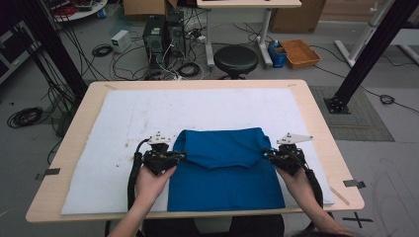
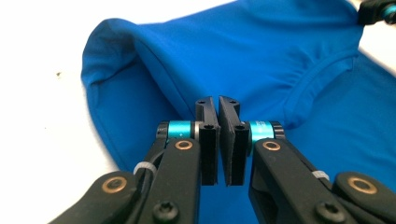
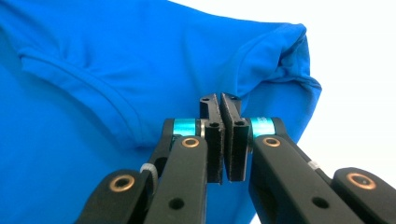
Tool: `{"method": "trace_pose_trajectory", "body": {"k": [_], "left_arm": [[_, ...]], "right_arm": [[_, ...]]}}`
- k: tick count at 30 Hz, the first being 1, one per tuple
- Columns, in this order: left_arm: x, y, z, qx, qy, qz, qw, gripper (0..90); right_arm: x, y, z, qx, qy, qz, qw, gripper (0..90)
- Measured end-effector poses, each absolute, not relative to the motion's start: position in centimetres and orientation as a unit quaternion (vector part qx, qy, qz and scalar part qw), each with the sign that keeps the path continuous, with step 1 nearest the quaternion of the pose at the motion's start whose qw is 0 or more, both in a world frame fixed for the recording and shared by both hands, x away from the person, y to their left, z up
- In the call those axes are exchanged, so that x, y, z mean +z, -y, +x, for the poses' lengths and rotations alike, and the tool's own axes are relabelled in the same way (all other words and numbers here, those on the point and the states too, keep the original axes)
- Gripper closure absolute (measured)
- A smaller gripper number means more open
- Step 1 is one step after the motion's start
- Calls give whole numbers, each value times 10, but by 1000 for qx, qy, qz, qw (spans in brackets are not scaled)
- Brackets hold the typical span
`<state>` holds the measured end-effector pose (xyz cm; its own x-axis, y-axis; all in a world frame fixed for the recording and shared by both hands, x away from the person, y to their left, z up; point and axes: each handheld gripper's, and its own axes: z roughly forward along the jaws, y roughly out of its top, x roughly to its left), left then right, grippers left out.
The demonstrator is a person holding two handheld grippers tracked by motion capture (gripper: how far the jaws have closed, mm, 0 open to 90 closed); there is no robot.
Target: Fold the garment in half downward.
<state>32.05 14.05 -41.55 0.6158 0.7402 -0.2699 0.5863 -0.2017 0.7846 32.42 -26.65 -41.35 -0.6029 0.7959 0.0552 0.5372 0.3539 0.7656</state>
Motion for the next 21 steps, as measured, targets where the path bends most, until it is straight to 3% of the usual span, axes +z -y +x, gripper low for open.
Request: {"method": "trace_pose_trajectory", "body": {"k": [14, 21], "left_arm": [[-409, -145, 236, 42, -392, 789, 472, 864], [-418, -141, 223, 35, -388, 803, 451, 864]], "right_arm": [[-402, 272, 240, 394, -830, 363, 154, 887], [-408, 271, 217, 369, -848, 343, 166, 887]]}}
